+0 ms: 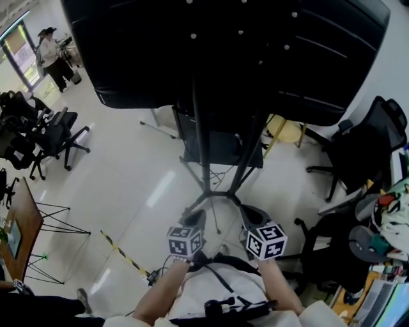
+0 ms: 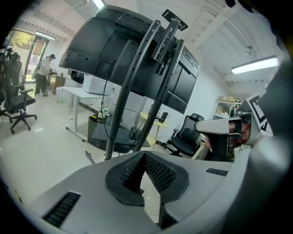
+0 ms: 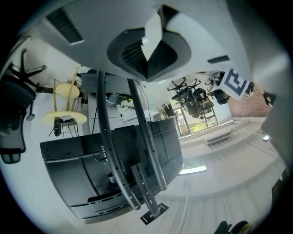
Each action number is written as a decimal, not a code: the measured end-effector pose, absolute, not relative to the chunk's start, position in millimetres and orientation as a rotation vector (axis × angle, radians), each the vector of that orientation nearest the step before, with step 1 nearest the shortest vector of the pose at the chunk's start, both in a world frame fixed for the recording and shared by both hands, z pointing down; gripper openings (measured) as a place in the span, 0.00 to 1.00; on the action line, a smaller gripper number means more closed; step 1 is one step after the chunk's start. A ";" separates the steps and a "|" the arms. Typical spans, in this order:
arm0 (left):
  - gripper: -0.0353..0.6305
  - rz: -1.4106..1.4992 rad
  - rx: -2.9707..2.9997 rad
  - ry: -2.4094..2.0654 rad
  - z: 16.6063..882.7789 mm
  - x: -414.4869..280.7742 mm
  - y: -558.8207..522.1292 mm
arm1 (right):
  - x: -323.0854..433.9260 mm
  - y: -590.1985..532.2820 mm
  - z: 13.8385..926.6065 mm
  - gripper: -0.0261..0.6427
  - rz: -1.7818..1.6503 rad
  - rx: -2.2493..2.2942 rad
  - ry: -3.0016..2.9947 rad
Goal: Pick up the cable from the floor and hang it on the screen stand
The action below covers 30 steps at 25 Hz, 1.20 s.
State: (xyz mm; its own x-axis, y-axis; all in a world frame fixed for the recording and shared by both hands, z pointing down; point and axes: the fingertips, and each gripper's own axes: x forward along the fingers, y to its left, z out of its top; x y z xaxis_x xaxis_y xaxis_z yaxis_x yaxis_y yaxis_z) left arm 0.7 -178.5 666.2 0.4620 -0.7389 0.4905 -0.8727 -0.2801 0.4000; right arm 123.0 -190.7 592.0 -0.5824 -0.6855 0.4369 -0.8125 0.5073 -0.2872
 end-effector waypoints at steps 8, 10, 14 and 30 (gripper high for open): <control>0.05 0.335 1.975 -1.391 716.6 -10.5 -233.2 | 122.1 -219.8 611.3 0.06 0.743 1.226 -2.472; 0.05 0.342 1.942 -1.409 729.7 -17.0 -250.4 | 120.6 -229.5 616.4 0.06 0.766 1.231 -2.466; 0.05 0.376 1.898 -1.450 746.9 -31.0 -282.7 | 118.1 -254.8 620.6 0.06 0.810 1.272 -2.470; 0.22 0.455 1.792 -1.427 828.0 -51.6 -400.9 | 108.9 -322.3 658.3 0.06 0.928 1.345 -2.361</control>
